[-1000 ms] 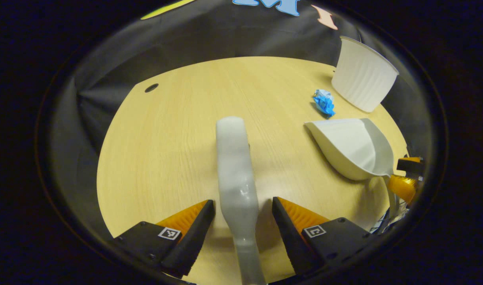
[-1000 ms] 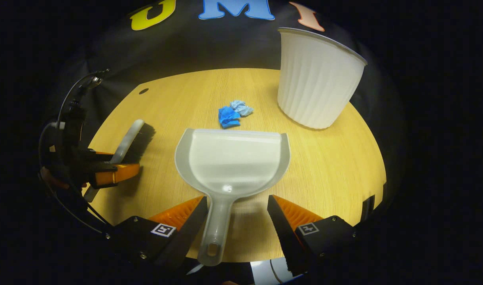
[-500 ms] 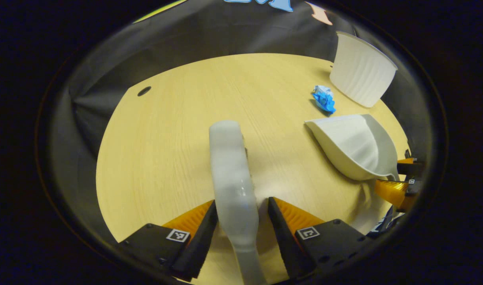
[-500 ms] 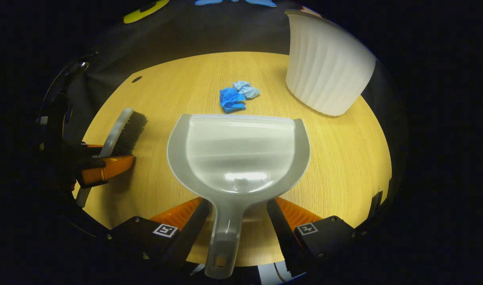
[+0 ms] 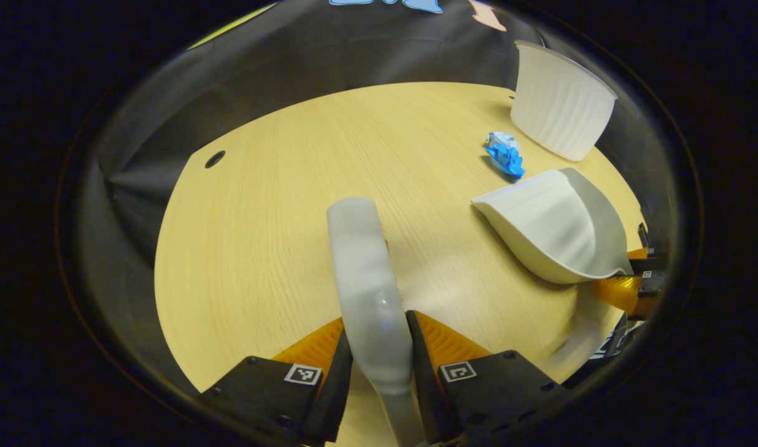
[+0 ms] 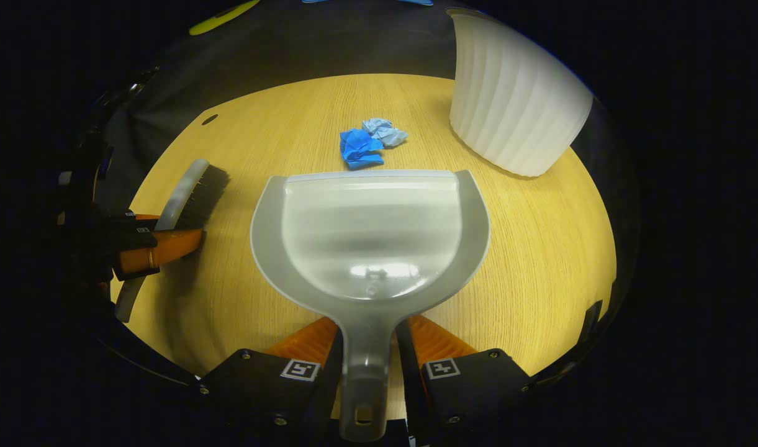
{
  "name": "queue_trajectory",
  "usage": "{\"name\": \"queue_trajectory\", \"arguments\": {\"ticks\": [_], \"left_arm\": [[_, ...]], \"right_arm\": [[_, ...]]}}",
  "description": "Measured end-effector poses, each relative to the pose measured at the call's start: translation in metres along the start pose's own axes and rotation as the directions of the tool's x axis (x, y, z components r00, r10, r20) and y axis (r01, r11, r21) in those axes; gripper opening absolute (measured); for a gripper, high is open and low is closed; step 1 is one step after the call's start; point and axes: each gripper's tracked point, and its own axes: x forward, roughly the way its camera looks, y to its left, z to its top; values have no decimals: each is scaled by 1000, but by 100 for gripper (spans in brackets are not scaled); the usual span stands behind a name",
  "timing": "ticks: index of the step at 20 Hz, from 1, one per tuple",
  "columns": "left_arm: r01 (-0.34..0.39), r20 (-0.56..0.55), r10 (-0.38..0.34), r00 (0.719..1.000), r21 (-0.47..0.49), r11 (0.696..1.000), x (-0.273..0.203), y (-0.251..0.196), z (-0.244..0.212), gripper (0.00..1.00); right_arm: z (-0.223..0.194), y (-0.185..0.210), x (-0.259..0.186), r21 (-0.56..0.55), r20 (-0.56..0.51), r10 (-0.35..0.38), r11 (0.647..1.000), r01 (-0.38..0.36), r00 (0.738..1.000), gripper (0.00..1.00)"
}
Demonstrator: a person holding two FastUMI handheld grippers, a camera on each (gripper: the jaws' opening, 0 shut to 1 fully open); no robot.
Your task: Pick up the small broom and dustpan from the desktop, sweep the trash into the dustpan with the broom, and then empty the trash into the garbage bin.
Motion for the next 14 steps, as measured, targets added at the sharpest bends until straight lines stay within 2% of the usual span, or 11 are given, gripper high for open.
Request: {"name": "queue_trajectory", "arguments": {"ticks": [2, 4, 9, 12, 14], "left_arm": [[-2, 5, 2, 1000, 10, 1000, 2, -1, 4, 55], [-6, 11, 6, 1000, 20, 1000, 5, -2, 7, 53], [4, 35, -4, 999, 15, 1000, 10, -8, 27, 55], [6, 55, -8, 998, 38, 999, 19, -17, 48, 53], [8, 65, -12, 998, 64, 998, 27, -24, 64, 55]], "right_arm": [[2, -1, 5, -1, 10, -2, 1000, 2, 1000, 47], [2, -3, -1, -16, 10, 4, 1000, -4, 1000, 35], [2, -14, 2, -56, 3, 21, 998, -21, 1000, 35], [3, -25, -1, -83, 3, 33, 996, -33, 999, 35], [4, -32, 0, -97, 1, 40, 994, -40, 999, 35]]}}
